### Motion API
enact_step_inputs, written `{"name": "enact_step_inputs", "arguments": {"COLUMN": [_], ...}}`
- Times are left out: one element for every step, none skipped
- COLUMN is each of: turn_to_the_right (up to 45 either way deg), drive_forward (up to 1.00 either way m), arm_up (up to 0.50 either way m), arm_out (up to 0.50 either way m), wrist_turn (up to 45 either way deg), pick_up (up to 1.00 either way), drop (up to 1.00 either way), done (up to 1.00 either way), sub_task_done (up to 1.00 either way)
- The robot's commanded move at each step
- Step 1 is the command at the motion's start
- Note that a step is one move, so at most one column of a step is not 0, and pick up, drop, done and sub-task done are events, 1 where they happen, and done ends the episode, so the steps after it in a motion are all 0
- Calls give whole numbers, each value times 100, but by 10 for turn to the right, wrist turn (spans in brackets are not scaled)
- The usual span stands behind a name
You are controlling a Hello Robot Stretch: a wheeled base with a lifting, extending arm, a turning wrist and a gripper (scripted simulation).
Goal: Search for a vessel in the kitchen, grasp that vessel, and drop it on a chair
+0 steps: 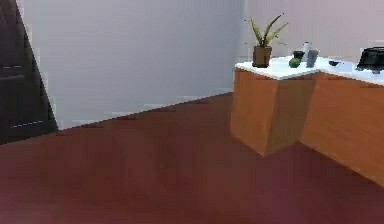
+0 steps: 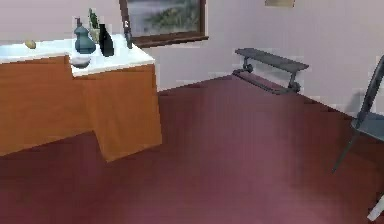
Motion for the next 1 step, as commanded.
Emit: {"name": "enact_step_inputs", "arguments": {"turn_to_the_right": [450], "drive_forward": [0], "arm_up": [0], "arm_out": [0], "wrist_turn": [0], "pick_up": [0], "drop": [0], "done": [0], "sub_task_done": [0]}}
